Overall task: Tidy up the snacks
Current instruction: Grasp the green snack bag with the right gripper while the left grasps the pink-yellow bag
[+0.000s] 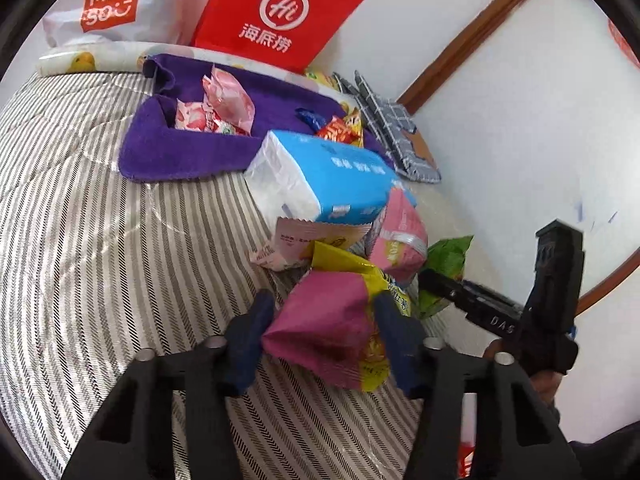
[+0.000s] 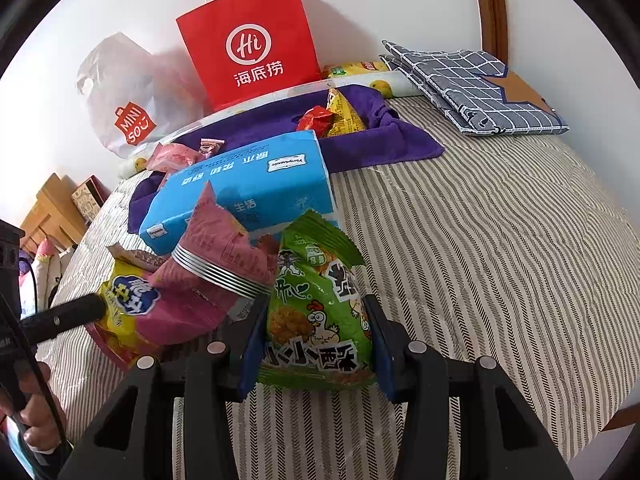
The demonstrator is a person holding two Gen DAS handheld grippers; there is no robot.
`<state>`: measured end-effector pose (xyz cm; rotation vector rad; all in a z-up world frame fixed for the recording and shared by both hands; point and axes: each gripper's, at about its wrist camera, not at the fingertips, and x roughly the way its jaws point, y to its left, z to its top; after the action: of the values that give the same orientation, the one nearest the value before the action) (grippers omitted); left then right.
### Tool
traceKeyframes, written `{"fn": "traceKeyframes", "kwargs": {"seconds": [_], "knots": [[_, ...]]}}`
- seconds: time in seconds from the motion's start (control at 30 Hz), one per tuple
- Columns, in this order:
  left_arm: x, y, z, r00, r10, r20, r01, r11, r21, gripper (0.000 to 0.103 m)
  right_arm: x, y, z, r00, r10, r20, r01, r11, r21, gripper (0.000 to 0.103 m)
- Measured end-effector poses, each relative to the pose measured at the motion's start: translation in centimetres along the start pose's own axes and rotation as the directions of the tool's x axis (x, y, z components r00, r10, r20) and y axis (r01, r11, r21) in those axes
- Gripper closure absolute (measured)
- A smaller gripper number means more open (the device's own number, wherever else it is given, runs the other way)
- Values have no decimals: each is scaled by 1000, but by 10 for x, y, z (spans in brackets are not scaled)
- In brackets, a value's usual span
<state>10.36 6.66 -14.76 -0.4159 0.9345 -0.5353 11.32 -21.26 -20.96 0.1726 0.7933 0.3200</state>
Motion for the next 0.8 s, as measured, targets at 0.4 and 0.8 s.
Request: {"fn": "traceKeyframes", "kwargs": {"seconds": [0.4, 0.8], "knots": [[-30, -11, 7, 994, -82, 71, 79, 996, 34, 24, -2, -5, 2, 1000, 0, 8, -1, 1000, 8, 59], [2, -30, -4, 995, 102, -17, -99, 986, 135, 19, -4, -9, -1, 1000, 2, 8, -2, 1000, 16, 59]]}}
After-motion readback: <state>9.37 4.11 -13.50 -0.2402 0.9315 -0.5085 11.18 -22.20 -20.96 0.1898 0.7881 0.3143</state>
